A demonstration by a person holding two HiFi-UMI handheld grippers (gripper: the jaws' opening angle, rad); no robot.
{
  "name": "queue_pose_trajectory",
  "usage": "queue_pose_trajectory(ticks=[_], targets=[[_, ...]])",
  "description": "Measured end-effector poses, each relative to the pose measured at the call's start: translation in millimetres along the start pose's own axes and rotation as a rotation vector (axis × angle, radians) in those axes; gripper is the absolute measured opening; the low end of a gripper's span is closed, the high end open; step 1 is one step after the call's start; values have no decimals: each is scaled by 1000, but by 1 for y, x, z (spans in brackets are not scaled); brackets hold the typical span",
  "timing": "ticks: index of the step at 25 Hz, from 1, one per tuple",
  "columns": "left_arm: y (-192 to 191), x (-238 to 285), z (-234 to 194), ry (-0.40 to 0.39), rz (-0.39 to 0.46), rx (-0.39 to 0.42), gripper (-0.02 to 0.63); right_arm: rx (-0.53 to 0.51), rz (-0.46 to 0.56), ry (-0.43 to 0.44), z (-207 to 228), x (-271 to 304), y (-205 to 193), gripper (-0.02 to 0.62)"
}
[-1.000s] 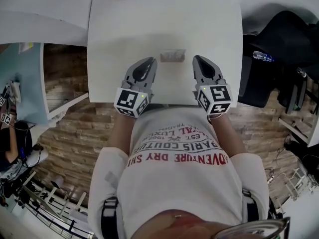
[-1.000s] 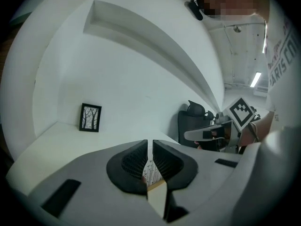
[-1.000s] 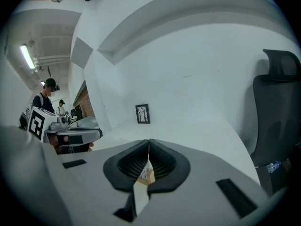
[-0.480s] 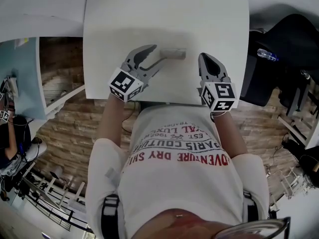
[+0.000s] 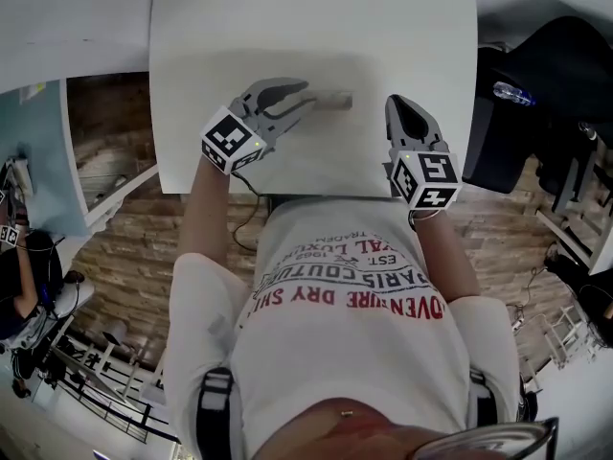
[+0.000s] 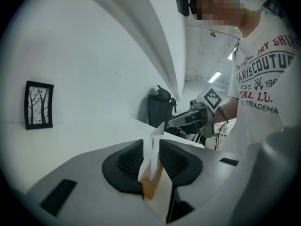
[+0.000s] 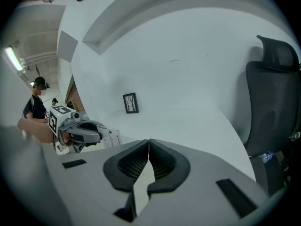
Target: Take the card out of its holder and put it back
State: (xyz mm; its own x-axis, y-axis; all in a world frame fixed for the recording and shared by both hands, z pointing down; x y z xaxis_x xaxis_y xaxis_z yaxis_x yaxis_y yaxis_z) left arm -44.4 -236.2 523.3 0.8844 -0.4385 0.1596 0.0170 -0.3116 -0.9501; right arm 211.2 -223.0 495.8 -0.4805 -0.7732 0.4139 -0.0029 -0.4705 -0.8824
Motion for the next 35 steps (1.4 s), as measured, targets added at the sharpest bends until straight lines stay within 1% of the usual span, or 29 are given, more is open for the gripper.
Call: queue_pose_trajectory(ticks=[2,5,11,18,25,29,35], targets=[[-1,1,-1,-31,-17,26,88,1,-11,-22,3,-3,-2,26],[1,2,-3,-81,-41,56,62,6,-16,-41,6,-4,-2,26],[3,4,-5,-146,-41,90,49,-16,-18,-62,9,-2,1,26],[4,4,-3,-218,-31,103,38,-48,-5,-60,1,-2,6,26],[13,6,-4,-285,-35,142,37,-52,-14,-63,-6,-4,3,26],[22,5,-3,-305,-33,158,37,-49,-15,-70,-8,-7,2,26],[35,-4,6,-306,-10,161,37,-45,1,-77,-16,-16,3,26]])
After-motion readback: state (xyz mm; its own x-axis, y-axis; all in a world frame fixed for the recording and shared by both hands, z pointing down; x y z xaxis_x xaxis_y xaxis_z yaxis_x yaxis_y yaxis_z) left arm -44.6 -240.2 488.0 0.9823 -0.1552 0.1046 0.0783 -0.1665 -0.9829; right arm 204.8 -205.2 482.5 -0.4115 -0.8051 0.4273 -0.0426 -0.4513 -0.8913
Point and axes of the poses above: the fingertips, and each gripper's own axes: x forward along the fingers, z to its right, y out of its top, the point moved 9 cm from there along -x, backward along the fingers, and after that the axes turned 9 degrees about z, right-handed, at the moved point
